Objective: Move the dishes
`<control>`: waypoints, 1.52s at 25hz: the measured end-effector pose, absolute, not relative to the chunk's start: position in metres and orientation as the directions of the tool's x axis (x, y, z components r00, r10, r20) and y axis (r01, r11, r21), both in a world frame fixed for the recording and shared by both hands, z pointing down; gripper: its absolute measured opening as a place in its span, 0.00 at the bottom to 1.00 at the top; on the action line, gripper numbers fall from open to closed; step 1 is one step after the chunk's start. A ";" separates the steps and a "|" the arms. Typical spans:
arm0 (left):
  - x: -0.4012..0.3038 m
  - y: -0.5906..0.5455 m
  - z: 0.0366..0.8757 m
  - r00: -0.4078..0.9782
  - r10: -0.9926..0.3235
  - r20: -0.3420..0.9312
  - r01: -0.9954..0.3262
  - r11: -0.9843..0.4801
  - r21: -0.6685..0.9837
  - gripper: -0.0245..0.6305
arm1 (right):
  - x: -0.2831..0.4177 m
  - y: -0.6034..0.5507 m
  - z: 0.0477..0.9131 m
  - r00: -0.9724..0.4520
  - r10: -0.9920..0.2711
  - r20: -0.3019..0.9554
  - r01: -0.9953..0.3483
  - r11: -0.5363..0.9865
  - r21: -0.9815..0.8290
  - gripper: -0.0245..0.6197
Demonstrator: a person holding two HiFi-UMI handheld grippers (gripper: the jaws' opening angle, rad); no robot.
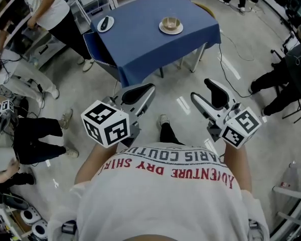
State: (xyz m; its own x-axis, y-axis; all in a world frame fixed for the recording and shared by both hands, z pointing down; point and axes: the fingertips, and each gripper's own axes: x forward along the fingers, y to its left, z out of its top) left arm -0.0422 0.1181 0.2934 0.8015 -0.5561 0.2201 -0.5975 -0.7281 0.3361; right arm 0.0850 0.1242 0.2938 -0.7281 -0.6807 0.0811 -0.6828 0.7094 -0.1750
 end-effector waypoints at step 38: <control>-0.027 -0.253 0.334 0.700 -0.625 0.346 -0.713 -0.584 0.389 0.09 | 0.134 -0.268 0.355 -0.708 -0.667 0.232 -0.699 0.708 -0.099 0.56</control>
State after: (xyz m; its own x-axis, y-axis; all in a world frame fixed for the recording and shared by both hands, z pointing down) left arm -0.0275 -0.2534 0.3335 0.6998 -0.6252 0.3455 -0.7131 -0.5835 0.3885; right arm 0.1340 -0.2678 0.3551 -0.7079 -0.6670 0.2323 -0.6994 0.7079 -0.0989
